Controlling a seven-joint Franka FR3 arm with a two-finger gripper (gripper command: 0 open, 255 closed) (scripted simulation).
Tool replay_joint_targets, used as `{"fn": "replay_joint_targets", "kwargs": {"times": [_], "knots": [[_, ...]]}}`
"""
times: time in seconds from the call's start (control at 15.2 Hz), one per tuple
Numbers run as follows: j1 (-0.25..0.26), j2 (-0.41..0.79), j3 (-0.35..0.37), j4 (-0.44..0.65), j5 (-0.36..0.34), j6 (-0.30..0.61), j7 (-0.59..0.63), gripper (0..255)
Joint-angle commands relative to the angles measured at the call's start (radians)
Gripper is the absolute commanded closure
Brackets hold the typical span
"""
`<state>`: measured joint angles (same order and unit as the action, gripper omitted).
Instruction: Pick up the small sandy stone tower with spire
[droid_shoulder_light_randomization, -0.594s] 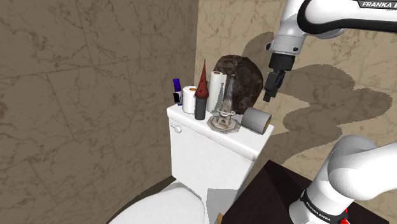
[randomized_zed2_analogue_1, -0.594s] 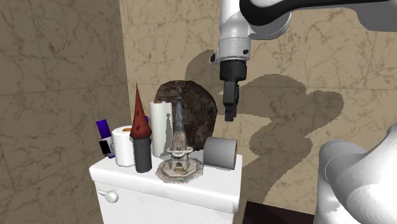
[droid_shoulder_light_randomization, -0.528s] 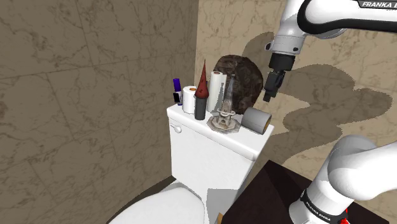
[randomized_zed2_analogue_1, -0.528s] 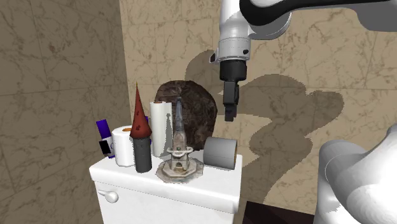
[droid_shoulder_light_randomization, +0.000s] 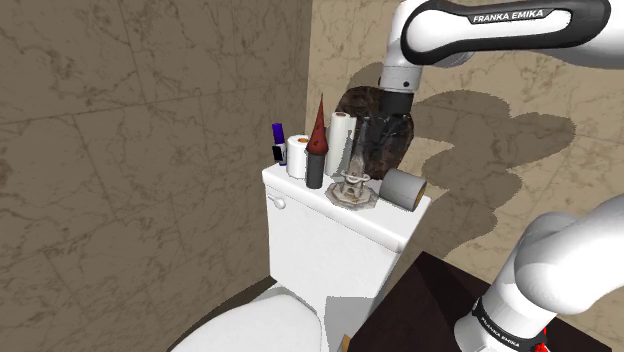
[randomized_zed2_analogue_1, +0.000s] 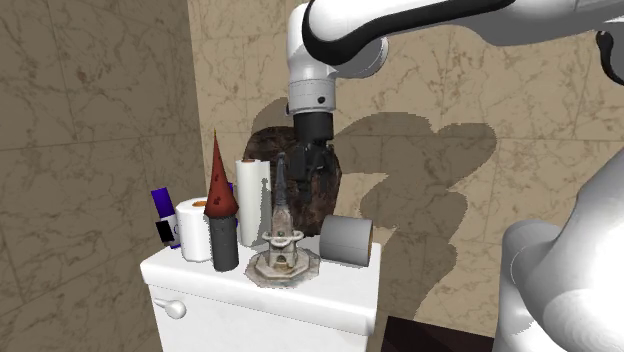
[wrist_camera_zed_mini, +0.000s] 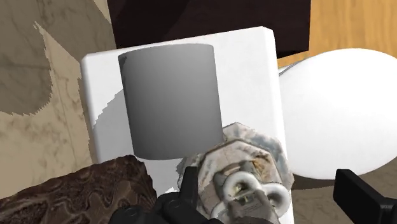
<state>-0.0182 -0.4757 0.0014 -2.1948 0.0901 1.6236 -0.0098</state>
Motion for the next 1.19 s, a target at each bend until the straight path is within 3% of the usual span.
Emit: {"fn": "replay_joint_targets", "kwargs": {"times": [0.0,0.46,1.06,1.12], "knots": [[-0.005,0.081,0.017,0.044,-0.004,0.022,0.047,0],[-0.015,0.384,0.049,0.262,-0.038,0.046,0.199,0],[-0.016,0.397,0.051,0.175,-0.038,0.147,0.195,0],[-0.017,0.385,0.051,0.182,-0.037,0.128,0.195,255]]}}
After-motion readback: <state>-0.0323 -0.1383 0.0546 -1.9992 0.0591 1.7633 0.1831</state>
